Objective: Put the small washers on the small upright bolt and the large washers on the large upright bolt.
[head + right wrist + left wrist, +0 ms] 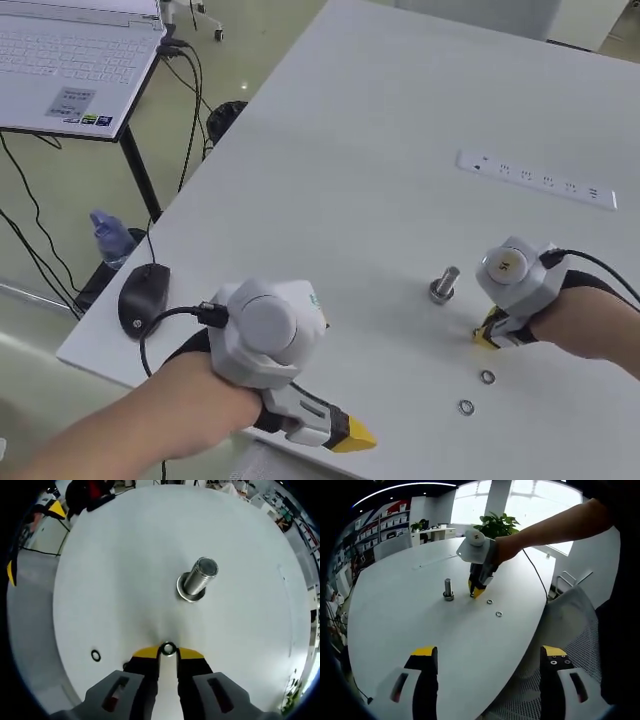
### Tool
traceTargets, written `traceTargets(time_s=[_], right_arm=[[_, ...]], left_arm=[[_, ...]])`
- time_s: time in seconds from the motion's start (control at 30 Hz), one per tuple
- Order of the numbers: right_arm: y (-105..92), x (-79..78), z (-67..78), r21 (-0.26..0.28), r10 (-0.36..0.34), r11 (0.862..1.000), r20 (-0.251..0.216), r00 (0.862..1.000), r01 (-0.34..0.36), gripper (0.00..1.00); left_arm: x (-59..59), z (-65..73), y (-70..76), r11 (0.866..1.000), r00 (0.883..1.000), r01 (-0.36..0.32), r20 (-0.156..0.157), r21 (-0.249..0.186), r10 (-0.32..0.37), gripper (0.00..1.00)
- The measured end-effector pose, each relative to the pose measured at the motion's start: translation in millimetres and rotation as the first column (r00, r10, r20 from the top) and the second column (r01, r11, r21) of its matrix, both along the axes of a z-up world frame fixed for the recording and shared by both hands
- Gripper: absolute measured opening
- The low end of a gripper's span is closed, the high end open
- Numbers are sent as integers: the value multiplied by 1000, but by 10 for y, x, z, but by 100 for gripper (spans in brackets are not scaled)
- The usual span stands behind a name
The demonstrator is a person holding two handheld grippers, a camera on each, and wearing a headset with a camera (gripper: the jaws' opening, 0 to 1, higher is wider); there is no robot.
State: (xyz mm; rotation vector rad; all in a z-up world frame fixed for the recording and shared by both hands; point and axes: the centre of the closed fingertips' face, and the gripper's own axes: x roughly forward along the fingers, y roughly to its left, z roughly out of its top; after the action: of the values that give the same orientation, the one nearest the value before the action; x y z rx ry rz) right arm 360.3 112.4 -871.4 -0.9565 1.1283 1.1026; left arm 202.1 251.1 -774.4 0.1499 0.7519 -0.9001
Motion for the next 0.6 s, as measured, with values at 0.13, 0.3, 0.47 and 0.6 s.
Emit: traceTargets(time_s=[0.13, 0.3, 0.47, 0.6], right_arm=[[-25, 28, -15, -9, 0, 1000, 5, 1000, 0, 13], [-46, 46, -29, 27, -23, 999, 4, 1000, 23, 13], [-70, 36, -40, 40, -25, 999, 7, 1000, 25, 13], [-106, 26, 30, 50, -25, 998, 9, 1000, 24, 13]], left_arm=[[-19, 5, -15, 1000, 1000, 1, 0, -1, -1, 83], [-43, 7, -30, 1000, 1000, 6, -2, 7, -6, 83], [-44, 3, -8, 1000, 1000, 2, -2, 19, -2, 82], [-25, 24, -6, 1000, 1000, -5, 9, 13, 5, 83]])
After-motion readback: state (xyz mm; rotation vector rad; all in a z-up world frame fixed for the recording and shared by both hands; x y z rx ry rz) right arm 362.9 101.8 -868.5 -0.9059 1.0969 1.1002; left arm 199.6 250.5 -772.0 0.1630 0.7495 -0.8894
